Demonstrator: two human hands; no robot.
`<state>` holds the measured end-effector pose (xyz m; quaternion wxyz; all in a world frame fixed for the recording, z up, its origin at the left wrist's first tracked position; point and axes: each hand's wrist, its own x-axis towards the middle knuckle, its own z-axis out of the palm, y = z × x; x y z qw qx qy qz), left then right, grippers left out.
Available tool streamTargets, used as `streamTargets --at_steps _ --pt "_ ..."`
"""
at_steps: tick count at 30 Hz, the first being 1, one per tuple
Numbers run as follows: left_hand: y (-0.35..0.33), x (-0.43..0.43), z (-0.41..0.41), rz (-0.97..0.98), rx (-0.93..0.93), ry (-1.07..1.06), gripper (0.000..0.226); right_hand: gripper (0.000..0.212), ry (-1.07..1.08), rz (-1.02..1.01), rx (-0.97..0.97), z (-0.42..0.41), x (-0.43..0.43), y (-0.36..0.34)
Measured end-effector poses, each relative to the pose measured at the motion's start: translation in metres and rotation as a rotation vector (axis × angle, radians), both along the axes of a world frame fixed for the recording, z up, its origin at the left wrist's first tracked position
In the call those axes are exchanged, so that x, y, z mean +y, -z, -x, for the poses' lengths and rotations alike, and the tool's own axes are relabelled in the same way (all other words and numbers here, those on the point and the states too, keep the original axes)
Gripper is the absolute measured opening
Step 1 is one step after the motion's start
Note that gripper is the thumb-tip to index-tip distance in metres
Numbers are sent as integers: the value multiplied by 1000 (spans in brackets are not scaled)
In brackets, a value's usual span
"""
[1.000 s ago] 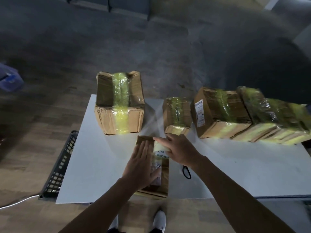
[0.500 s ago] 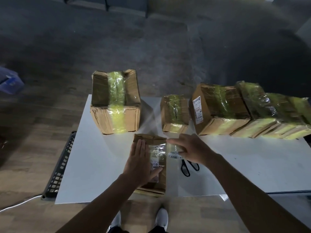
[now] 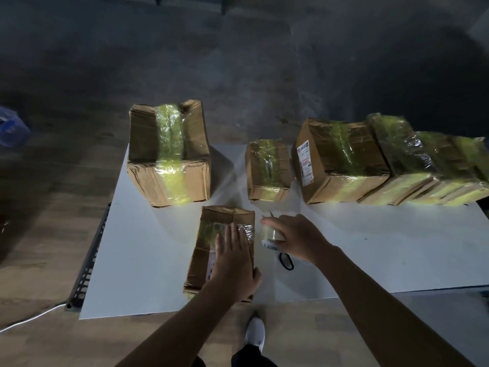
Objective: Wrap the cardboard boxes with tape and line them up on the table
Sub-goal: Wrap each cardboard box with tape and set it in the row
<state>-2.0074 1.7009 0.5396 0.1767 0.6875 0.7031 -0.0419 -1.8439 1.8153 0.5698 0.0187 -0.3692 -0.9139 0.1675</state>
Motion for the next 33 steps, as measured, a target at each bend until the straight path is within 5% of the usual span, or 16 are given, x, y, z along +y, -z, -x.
streamTargets --at_steps 9,17,26,33 --pt "-11 13 -11 98 -34 -52 96 62 20 -52 -250 20 5 36" --pt "-18 38 -21 211 47 -62 90 65 110 -48 -268 18 2 42" --pt "-39 21 30 -107 -381 -232 78 50 58 -111 192 58 17 -29" --pt "-44 5 77 -293 -718 -384 61 63 -34 125 295 99 19 -57"
